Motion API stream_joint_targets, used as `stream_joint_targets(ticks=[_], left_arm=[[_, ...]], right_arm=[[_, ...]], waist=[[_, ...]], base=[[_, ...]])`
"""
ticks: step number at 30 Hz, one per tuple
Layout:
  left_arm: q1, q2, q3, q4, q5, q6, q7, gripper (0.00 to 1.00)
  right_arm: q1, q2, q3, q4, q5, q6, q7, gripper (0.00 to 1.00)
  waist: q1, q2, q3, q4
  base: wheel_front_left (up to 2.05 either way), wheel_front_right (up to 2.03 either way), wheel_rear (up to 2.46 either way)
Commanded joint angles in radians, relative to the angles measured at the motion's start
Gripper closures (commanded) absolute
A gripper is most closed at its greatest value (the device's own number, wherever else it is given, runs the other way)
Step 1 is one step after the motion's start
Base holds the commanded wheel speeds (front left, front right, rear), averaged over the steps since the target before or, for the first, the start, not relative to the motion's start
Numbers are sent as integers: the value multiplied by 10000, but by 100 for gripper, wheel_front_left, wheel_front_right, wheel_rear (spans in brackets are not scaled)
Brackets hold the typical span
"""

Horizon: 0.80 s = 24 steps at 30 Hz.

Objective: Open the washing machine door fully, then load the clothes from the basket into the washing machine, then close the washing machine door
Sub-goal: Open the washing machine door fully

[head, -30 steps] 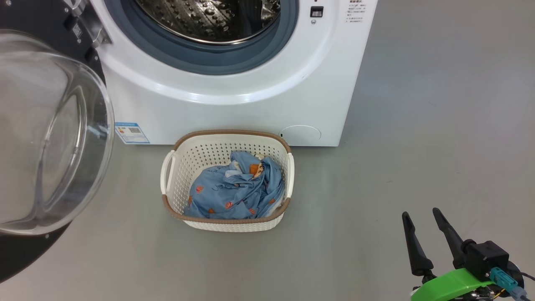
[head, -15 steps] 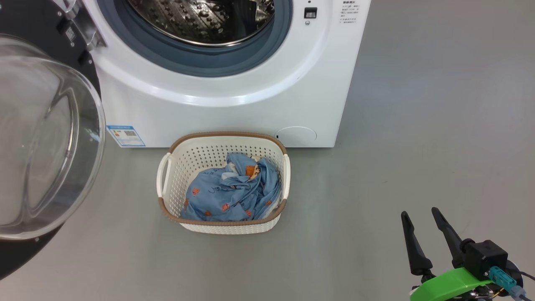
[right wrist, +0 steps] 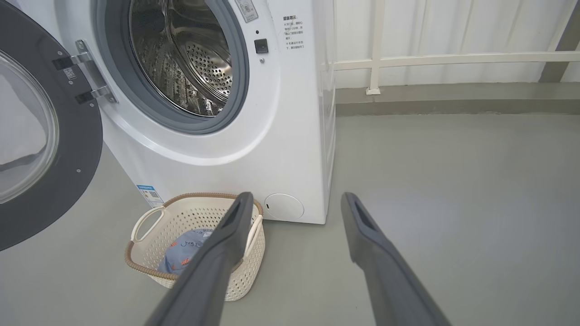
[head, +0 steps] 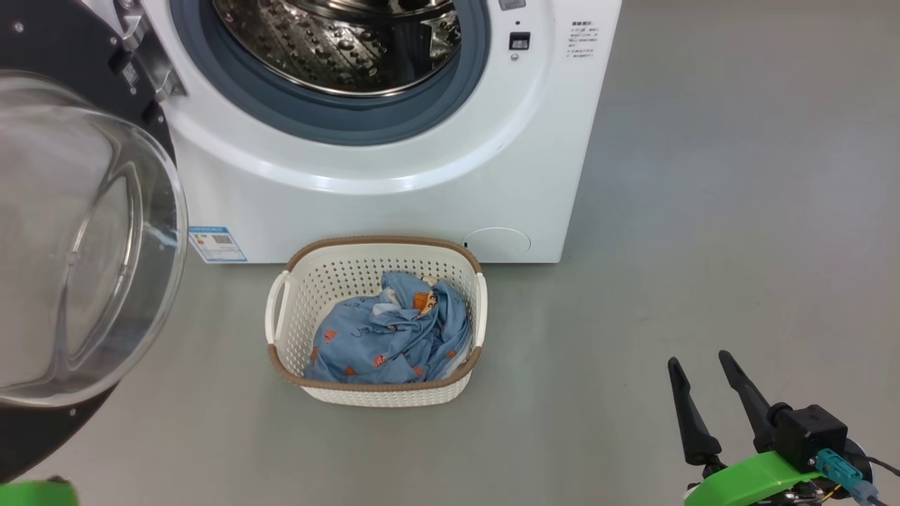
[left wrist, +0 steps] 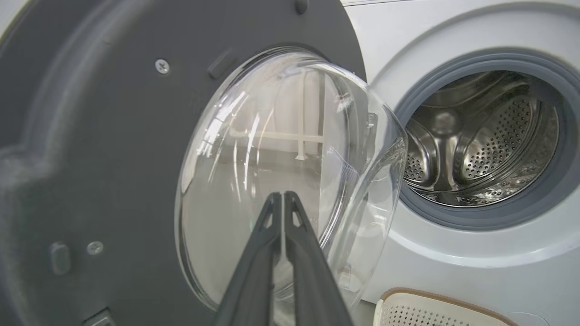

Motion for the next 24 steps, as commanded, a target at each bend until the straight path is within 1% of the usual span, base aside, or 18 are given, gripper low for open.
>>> stream_joint_targets(ticks=[1, 2, 3, 6, 12, 16, 20, 24], left_arm=[[197, 245, -29, -548, 204, -20, -51, 57], [289, 207, -143, -696, 218, -23, -51, 24], [372, 171, -252, -810, 203, -26, -51, 0], [699, 22, -564, -1329, 177, -31, -51, 0], [1404, -112, -1145, -1812, 173, -35, -51, 0], [1797, -146, -1530, -1923, 138, -36, -51, 0], [2153, -160, -2159, -2008, 28, -36, -51, 0], [2411, -167, -2432, -2052, -78, -37, -51, 0]], right_arm=[[-248, -22, 287, -216, 202, 16, -49, 0], [-247, -21, 296, -218, 216, 16, -49, 0], [-240, -20, 304, -213, 226, 16, -49, 0], [-212, -18, 327, -252, 222, 16, -49, 0], [-129, -14, 331, -444, 180, 16, -49, 0], [-86, -13, 334, -575, 193, 16, -49, 0], [68, -12, 381, -757, 128, 16, -49, 0], [181, -12, 421, -981, 81, 16, -49, 0]], waist=[[0, 0, -60, -48], [0, 0, -81, -70], [0, 0, -119, -90], [0, 0, -212, -175], [0, 0, -367, -417], [0, 0, -422, -571], [0, 0, -502, -713], [0, 0, -544, -922]], base=[[0, 0, 0], [0, 0, 0], [0, 0, 0], [0, 0, 0], [0, 0, 0], [0, 0, 0], [0, 0, 0], [0, 0, 0]])
